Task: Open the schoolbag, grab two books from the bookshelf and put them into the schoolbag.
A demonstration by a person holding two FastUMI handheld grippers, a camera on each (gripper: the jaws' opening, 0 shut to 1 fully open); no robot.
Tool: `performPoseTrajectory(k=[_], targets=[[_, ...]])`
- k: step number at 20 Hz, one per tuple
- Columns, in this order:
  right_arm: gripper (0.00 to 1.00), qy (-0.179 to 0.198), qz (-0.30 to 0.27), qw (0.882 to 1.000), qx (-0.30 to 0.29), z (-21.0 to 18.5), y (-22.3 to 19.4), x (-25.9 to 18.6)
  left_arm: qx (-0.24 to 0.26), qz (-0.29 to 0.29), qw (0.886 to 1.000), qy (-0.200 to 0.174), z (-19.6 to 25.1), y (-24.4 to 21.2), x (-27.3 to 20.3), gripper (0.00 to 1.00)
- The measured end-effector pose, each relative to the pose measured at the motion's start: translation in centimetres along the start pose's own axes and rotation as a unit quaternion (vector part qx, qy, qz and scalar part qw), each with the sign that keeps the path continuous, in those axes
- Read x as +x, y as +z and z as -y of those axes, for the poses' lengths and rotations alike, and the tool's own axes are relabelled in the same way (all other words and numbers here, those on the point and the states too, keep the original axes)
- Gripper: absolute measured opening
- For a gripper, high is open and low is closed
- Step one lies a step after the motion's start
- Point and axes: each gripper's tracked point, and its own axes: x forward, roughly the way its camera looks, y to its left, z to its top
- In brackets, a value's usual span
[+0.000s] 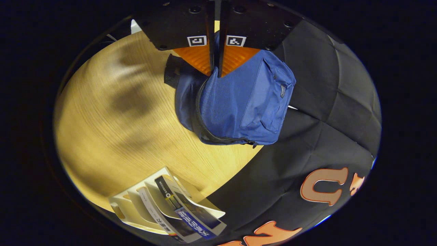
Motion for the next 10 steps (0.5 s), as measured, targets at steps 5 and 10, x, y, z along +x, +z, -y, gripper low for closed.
performPoseTrajectory(k=[5, 10], targets=[[0.95, 0.039, -0.007, 0.999, 0.009, -2.8, 0.8, -0.2, -0.047, 0.014, 0.998, -0.031, -3.2, 1.9, -1.4, 0.03], [0.94, 0.099, -0.022, 0.995, 0.0, -8.0, 2.2, 0.2, -0.082, 0.035, 0.995, -0.05, -8.1, 4.1, -3.4, 0.02]])
